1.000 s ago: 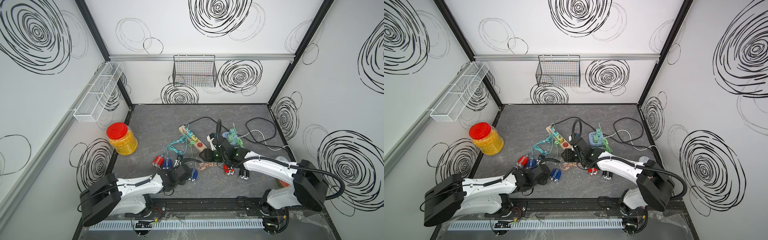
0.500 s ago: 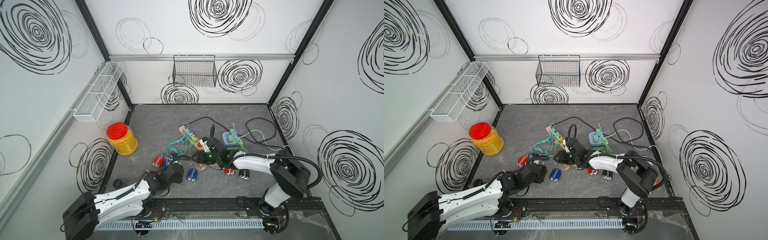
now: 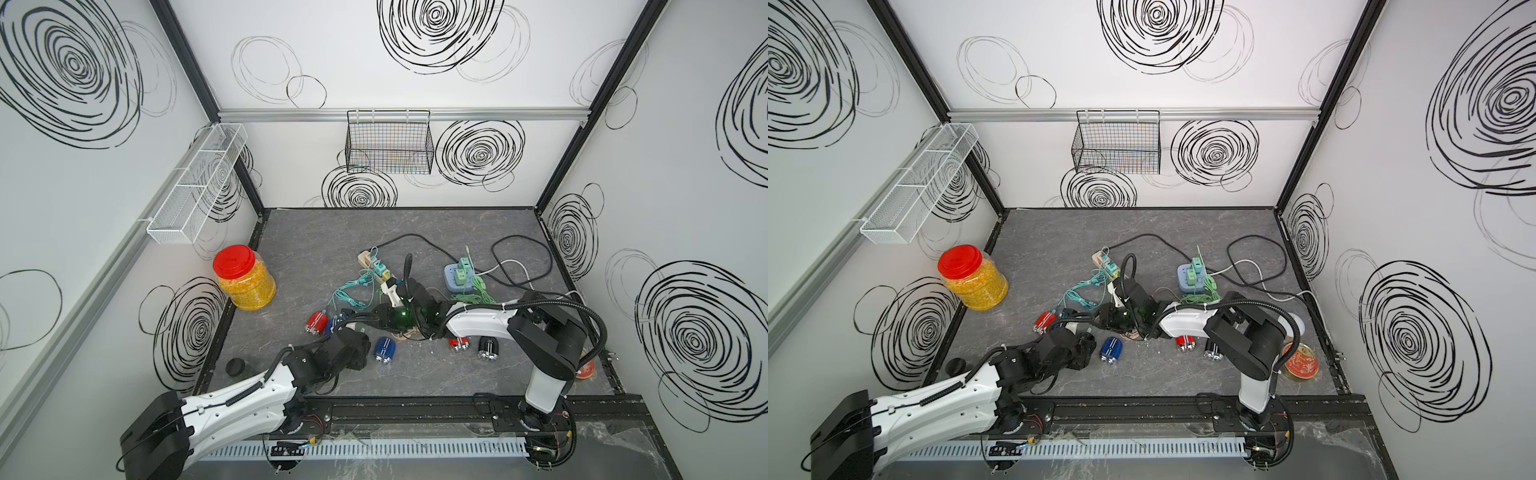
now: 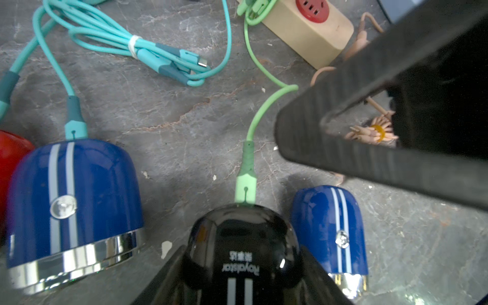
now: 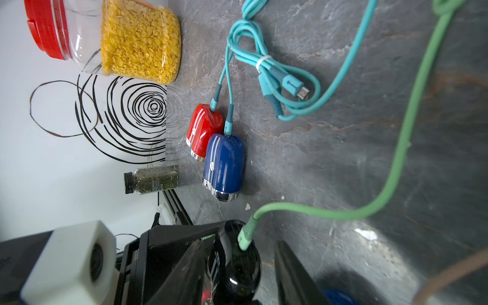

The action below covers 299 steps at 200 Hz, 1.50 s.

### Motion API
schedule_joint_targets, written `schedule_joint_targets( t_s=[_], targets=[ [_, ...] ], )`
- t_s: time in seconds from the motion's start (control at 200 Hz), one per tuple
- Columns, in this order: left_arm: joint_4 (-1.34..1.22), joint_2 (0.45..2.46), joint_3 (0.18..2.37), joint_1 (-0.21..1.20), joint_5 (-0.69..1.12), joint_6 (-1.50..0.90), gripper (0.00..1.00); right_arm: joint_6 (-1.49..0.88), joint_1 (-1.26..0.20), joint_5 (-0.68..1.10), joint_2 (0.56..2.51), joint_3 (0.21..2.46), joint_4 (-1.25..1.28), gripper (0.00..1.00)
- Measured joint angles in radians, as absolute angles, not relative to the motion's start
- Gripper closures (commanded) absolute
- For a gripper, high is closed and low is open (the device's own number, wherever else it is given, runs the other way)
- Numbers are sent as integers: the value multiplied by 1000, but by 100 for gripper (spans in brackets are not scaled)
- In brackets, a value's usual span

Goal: Unplug the electric shaver
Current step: Remove the charging cable from the electric shaver.

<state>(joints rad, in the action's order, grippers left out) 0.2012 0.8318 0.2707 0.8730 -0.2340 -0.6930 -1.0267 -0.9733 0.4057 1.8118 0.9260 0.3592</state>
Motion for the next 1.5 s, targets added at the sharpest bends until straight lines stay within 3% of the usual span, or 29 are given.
schedule_joint_targets(
  t_s=[0.375, 0.876, 1.496],
  targets=[
    [184, 730, 227, 817, -163, -701, 56, -1077, -973, 443, 1884, 956, 432, 63],
    [153, 728, 223, 808, -130, -705, 56, -1116, -952, 467, 1904, 969, 468, 92],
    [154, 735, 222, 808, -116, -733, 56, -1083, -893, 482, 1903, 954, 459, 94]
  ],
)
